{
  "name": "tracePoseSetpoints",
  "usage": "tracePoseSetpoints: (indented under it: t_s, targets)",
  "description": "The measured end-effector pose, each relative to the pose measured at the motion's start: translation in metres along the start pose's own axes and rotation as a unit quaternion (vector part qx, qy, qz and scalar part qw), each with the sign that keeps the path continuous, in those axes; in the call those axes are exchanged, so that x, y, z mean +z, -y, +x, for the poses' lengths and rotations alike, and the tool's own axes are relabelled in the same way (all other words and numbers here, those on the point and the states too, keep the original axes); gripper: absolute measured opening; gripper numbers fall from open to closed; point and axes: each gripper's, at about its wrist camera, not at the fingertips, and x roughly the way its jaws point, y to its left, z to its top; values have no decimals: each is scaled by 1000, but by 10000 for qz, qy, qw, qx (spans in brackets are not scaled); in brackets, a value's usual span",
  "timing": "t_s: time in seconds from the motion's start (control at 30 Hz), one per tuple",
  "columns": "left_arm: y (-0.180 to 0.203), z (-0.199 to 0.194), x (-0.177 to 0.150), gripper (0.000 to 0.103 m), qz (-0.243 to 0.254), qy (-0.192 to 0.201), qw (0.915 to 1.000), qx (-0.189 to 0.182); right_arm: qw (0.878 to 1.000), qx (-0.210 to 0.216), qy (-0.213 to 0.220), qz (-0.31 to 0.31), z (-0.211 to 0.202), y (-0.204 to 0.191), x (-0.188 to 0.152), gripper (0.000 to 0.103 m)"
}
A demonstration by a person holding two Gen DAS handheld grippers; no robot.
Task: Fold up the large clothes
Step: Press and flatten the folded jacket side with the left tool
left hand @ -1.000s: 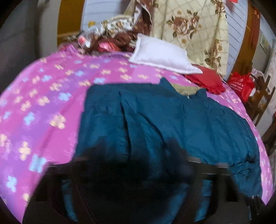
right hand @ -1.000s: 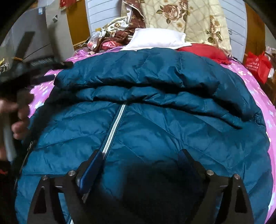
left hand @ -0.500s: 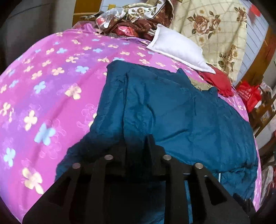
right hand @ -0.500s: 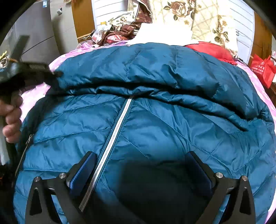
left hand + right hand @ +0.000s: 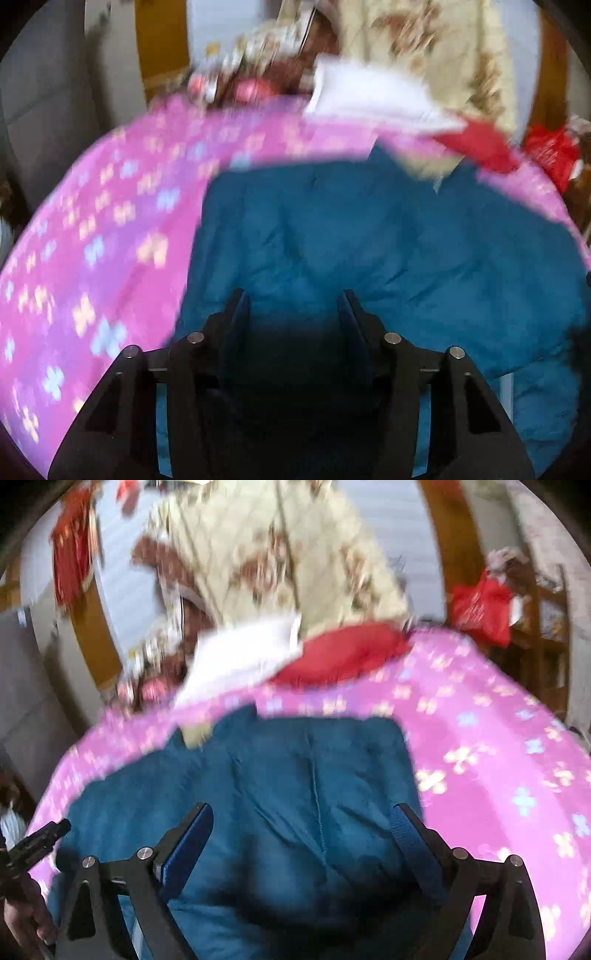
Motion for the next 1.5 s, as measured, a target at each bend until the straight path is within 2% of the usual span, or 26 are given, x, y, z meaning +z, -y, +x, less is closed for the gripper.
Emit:
tracePoseSetpoints:
  t_s: [0.07,0.17,0.23,0.3,0.37,0.4,0.43,0.5,0.53,0.57,0.6,0.67,0.8,0.87,0.93,1.03,1.07,1.17,1.27,1.33,1.43,1.5]
  targets:
    - [-8,5,0,51,-147,-171,9997,-85,9977,-24,-665,-159,31,2,-7,98]
    - [-5,5,0,51,-122,-229,9997,-33,9952,-124,-965,-66,34,0,5,96]
    - [-2,4,-2,51,-95,-223,9997,21,9988,-241,-426,67,14,-3,24,91]
    - [0,3,-5,52,-69,-207,9997,64,9990,-26,223,393,-2,-12,44,91]
    - [0,4,-3,55,-56,-191,9998,97,9978,314,302,496,7,-30,58,91]
    - [1,2,-3,57,-44,-188,9997,116,9982,408,107,423,24,-43,61,91]
    - [1,2,-3,61,-41,-190,9997,147,9988,356,-102,309,38,-52,61,91]
    - [-1,3,-3,75,-67,-197,9997,123,9967,-233,-772,-128,79,-71,47,99]
    - [-2,4,-3,81,-96,-221,9996,130,9946,-515,-787,-443,88,-81,39,102]
    - [-3,5,-3,82,-135,-243,9995,114,9939,-667,-595,-646,87,-86,36,103]
    - [-5,6,-3,82,-170,-260,9995,81,9937,-692,-624,-615,86,-86,35,103]
    - [-7,6,-2,82,-215,-289,9993,33,9948,-587,-667,-497,73,-81,35,102]
    - [-6,0,-2,82,-187,-247,9995,96,9973,-390,61,-622,12,-76,32,102]
    - [-4,-3,-3,82,-162,-189,9996,141,9971,-217,182,-710,-11,-76,16,102]
    - [-2,-1,-5,82,-79,-163,9996,196,9970,-137,41,-759,-12,-70,2,102]
    - [-3,-2,-6,82,-71,-141,9998,140,9948,-149,-821,-587,24,-58,-18,103]
    - [-5,-4,-6,82,-86,-157,9998,84,9956,-173,-793,-468,22,-53,-22,102]
    - [-11,-18,-8,82,-67,-103,9999,-68,9982,-64,-550,-224,-12,-46,-22,102]
    - [-20,-42,-20,82,66,64,9999,-132,9986,-30,-342,-413,-63,-44,-33,102]
    - [-27,-59,-32,82,200,116,9996,-187,9971,10,-446,-617,-89,-42,-52,102]
    - [-44,-88,-56,82,255,185,9986,-421,9916,122,-914,-904,-117,-33,-99,102]
    - [-59,-108,-77,82,266,275,9983,-439,9863,150,-1253,-1059,-127,-27,-135,102]
